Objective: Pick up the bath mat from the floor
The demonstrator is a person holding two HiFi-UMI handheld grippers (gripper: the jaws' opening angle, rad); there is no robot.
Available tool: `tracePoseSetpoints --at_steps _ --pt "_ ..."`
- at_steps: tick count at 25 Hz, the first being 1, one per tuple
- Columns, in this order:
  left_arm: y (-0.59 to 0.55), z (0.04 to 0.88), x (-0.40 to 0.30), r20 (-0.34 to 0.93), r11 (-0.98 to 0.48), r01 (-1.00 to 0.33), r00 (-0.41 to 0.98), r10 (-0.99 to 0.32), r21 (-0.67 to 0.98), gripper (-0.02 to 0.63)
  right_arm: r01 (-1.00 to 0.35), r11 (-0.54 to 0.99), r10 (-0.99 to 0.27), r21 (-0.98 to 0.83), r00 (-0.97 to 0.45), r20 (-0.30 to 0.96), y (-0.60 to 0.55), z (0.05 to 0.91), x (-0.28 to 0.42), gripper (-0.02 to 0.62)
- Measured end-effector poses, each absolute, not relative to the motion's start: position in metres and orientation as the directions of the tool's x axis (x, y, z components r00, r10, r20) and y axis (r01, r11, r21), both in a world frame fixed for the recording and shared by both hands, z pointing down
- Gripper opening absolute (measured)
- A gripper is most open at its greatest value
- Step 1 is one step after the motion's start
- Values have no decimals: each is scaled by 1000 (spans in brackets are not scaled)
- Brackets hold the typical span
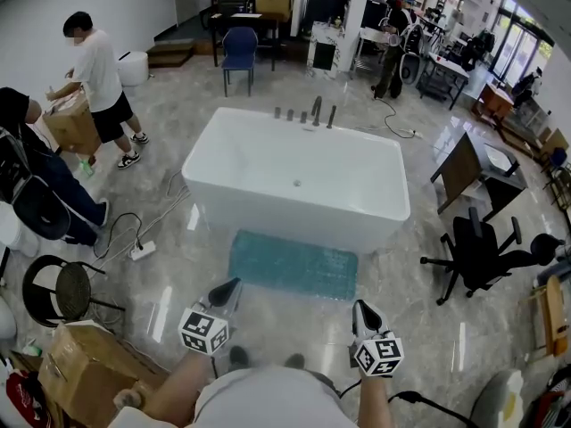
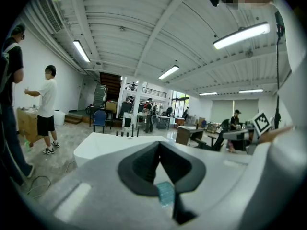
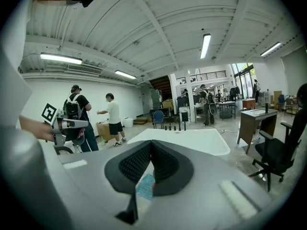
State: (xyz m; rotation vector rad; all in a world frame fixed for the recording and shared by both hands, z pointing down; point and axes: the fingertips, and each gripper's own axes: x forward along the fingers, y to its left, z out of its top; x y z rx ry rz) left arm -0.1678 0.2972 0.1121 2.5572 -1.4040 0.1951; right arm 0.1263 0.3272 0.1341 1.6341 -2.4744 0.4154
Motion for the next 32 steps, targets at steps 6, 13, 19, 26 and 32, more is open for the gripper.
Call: tracePoseSetpoints --at_steps 6,13,19,26,32 --pt "302 123 -154 234 -479 -868 497 -835 134 3 -919 387 -867 -75 -390 310 332 146 147 5" --pt "306 133 -118 272 -461 -878 477 -836 125 3 -931 352 -873 -99 -364 324 327 158 195 5" --pt "308 145 -88 285 -452 -885 465 -838 117 3 -921 370 -860 -119 -388 332 322 171 225 5" --pt "309 155 -52 301 -441 -890 455 -838 115 3 -895 428 -834 -121 -443 328 322 176 252 5" --pt "308 159 -36 304 -424 -898 439 -845 116 3 -888 445 -835 -116 -459 304 322 175 270 5"
